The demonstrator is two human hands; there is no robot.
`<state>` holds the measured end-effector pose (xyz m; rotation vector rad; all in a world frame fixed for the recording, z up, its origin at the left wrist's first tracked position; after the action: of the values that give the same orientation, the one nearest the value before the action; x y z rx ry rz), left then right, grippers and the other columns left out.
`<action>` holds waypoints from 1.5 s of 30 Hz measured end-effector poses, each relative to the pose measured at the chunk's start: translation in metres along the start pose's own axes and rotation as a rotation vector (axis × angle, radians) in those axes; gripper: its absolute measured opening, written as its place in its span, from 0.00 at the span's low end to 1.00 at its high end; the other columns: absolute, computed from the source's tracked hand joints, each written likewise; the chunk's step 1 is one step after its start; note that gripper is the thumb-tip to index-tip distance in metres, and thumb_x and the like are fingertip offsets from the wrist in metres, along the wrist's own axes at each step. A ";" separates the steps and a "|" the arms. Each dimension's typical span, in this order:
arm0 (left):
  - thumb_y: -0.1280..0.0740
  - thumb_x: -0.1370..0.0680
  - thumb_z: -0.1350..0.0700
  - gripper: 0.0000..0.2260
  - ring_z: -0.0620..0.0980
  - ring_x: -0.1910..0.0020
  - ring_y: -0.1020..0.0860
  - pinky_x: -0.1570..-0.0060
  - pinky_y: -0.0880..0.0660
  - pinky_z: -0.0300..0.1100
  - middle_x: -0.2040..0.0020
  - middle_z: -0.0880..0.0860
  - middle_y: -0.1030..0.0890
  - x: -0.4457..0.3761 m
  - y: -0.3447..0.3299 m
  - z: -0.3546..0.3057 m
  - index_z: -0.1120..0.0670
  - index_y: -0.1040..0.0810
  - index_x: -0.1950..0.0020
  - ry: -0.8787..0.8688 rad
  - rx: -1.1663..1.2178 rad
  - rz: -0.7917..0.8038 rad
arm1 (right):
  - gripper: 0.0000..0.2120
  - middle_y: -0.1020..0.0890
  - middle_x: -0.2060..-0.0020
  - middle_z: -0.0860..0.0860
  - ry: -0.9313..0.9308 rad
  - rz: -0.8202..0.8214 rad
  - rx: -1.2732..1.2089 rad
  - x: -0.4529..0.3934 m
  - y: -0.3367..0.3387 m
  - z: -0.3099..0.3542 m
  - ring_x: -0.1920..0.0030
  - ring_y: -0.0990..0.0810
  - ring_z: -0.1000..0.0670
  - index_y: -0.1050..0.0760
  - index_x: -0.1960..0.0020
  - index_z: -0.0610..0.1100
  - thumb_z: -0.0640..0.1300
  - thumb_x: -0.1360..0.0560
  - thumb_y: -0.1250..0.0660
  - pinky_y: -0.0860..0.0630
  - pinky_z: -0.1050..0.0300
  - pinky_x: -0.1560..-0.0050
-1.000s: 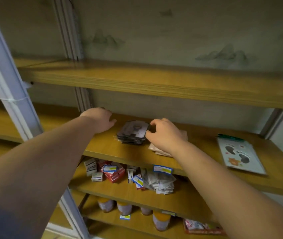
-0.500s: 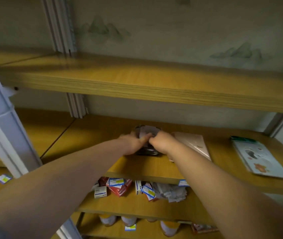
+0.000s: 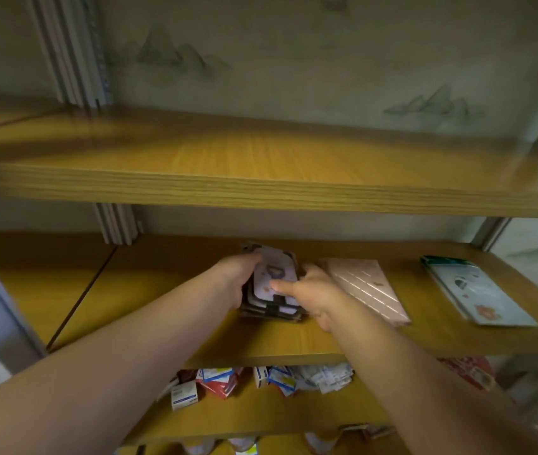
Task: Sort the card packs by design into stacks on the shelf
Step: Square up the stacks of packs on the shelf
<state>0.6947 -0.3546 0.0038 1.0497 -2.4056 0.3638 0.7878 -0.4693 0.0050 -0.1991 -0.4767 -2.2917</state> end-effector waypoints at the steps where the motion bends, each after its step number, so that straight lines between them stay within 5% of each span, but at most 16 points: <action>1: 0.34 0.19 0.49 0.17 0.60 0.47 0.17 0.46 0.20 0.53 0.42 0.63 0.17 0.001 0.002 0.001 0.60 0.21 0.37 -0.032 -0.062 -0.010 | 0.31 0.24 0.58 0.60 0.032 0.005 -0.009 0.001 -0.002 -0.003 0.64 0.21 0.65 0.32 0.31 0.48 0.43 0.29 0.21 0.26 0.72 0.70; 3: 0.29 0.22 0.50 0.19 0.62 0.45 0.18 0.42 0.21 0.57 0.42 0.61 0.17 0.005 0.006 0.002 0.60 0.22 0.36 -0.129 -0.129 -0.034 | 0.28 0.28 0.60 0.64 0.066 -0.006 -0.010 0.003 -0.005 -0.010 0.72 0.25 0.74 0.33 0.36 0.52 0.41 0.29 0.22 0.33 0.77 0.76; 5: 0.25 0.25 0.51 0.21 0.61 0.48 0.16 0.46 0.19 0.57 0.44 0.60 0.16 0.010 0.011 0.003 0.59 0.24 0.36 -0.211 -0.091 0.002 | 0.29 0.23 0.50 0.61 0.111 -0.024 -0.040 0.005 -0.005 -0.010 0.65 0.24 0.76 0.35 0.34 0.51 0.45 0.28 0.23 0.27 0.76 0.69; 8: 0.26 0.23 0.53 0.17 0.53 0.53 0.14 0.53 0.17 0.51 0.49 0.55 0.14 0.022 0.013 0.003 0.56 0.24 0.37 -0.375 -0.050 0.110 | 0.40 0.31 0.26 0.44 0.126 -0.140 -0.131 0.010 -0.001 0.000 0.33 0.24 0.50 0.48 0.20 0.48 0.58 0.23 0.31 0.22 0.49 0.38; 12: 0.29 0.22 0.51 0.14 0.45 0.46 0.17 0.51 0.18 0.43 0.43 0.48 0.18 0.038 0.014 0.003 0.45 0.28 0.40 -0.613 -0.155 0.087 | 0.26 0.21 0.36 0.53 0.419 -0.191 -0.188 0.016 -0.003 0.018 0.39 0.20 0.51 0.37 0.26 0.56 0.53 0.21 0.32 0.20 0.49 0.41; 16: 0.30 0.21 0.53 0.22 0.38 0.38 0.24 0.44 0.24 0.33 0.37 0.43 0.24 0.042 0.019 0.004 0.46 0.36 0.31 -0.777 -0.268 0.187 | 0.35 0.24 0.32 0.57 0.569 -0.144 -0.194 0.023 -0.003 0.010 0.32 0.25 0.56 0.41 0.24 0.58 0.53 0.26 0.28 0.25 0.54 0.36; 20: 0.29 0.22 0.52 0.29 0.33 0.36 0.30 0.44 0.32 0.22 0.36 0.37 0.29 0.040 0.014 0.015 0.44 0.43 0.29 -0.793 -0.439 0.236 | 0.29 0.22 0.38 0.63 0.443 -0.047 -0.100 0.024 -0.015 -0.020 0.35 0.23 0.58 0.39 0.33 0.70 0.55 0.28 0.28 0.25 0.46 0.34; 23: 0.29 0.22 0.53 0.27 0.40 0.33 0.30 0.47 0.35 0.19 0.34 0.43 0.28 0.036 0.015 0.015 0.43 0.42 0.31 -0.823 -0.493 0.173 | 0.25 0.21 0.38 0.60 0.451 -0.071 -0.031 0.024 -0.014 -0.025 0.36 0.23 0.59 0.36 0.31 0.59 0.48 0.23 0.30 0.25 0.49 0.34; 28: 0.28 0.23 0.51 0.25 0.45 0.34 0.28 0.37 0.29 0.37 0.35 0.49 0.27 0.030 0.017 0.017 0.46 0.37 0.32 -0.853 -0.544 0.084 | 0.22 0.19 0.40 0.58 0.483 -0.174 0.043 0.025 -0.008 -0.013 0.39 0.21 0.60 0.31 0.31 0.53 0.44 0.23 0.29 0.24 0.58 0.39; 31: 0.25 0.26 0.46 0.25 0.45 0.41 0.26 0.42 0.27 0.42 0.40 0.49 0.27 0.029 0.026 0.010 0.48 0.30 0.34 -0.853 -0.536 -0.090 | 0.17 0.17 0.49 0.63 0.432 -0.226 0.047 0.023 -0.003 0.001 0.48 0.20 0.67 0.26 0.41 0.60 0.46 0.25 0.26 0.24 0.71 0.53; 34: 0.24 0.27 0.46 0.14 0.42 0.49 0.19 0.52 0.22 0.37 0.48 0.44 0.18 0.027 0.027 0.001 0.41 0.24 0.44 -0.848 -0.390 -0.071 | 0.13 0.14 0.55 0.55 0.252 -0.184 -0.023 0.010 -0.002 0.015 0.60 0.16 0.62 0.21 0.46 0.52 0.50 0.28 0.23 0.24 0.69 0.67; 36: 0.25 0.27 0.46 0.10 0.43 0.53 0.18 0.58 0.22 0.37 0.51 0.46 0.16 0.020 0.030 0.000 0.43 0.23 0.50 -0.677 -0.373 -0.097 | 0.16 0.13 0.56 0.50 0.067 -0.102 0.011 0.002 -0.007 0.020 0.59 0.14 0.54 0.20 0.45 0.45 0.51 0.29 0.23 0.21 0.62 0.63; 38: 0.25 0.26 0.45 0.10 0.45 0.55 0.18 0.62 0.23 0.38 0.50 0.49 0.16 0.011 0.034 0.002 0.46 0.23 0.54 -0.513 -0.384 -0.096 | 0.19 0.14 0.51 0.46 -0.044 -0.033 0.084 -0.006 -0.012 0.022 0.50 0.16 0.47 0.19 0.43 0.41 0.51 0.28 0.23 0.20 0.53 0.47; 40: 0.26 0.26 0.42 0.11 0.49 0.53 0.18 0.57 0.21 0.43 0.50 0.51 0.16 0.006 0.036 0.001 0.47 0.24 0.55 -0.446 -0.445 -0.088 | 0.18 0.14 0.50 0.45 -0.096 0.017 0.107 -0.012 -0.018 0.023 0.49 0.17 0.47 0.18 0.43 0.40 0.50 0.26 0.25 0.22 0.51 0.42; 45: 0.37 0.21 0.36 0.16 0.56 0.48 0.20 0.43 0.24 0.52 0.47 0.56 0.17 0.002 0.036 -0.006 0.49 0.24 0.55 -0.458 -0.875 -0.143 | 0.15 0.14 0.50 0.43 -0.102 0.004 0.199 -0.021 -0.023 0.021 0.52 0.17 0.47 0.19 0.42 0.38 0.49 0.21 0.31 0.23 0.56 0.56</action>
<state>0.6687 -0.3291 0.0087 0.9123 -2.4053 -0.9937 0.7854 -0.4326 0.0121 -0.2175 -0.7518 -2.2201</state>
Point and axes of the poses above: each hand's wrist, its own x-axis away from the middle knuckle, its own y-axis out of the back of the hand, z = x × y, the point moved 5 cm from there along -x, towards the middle knuckle
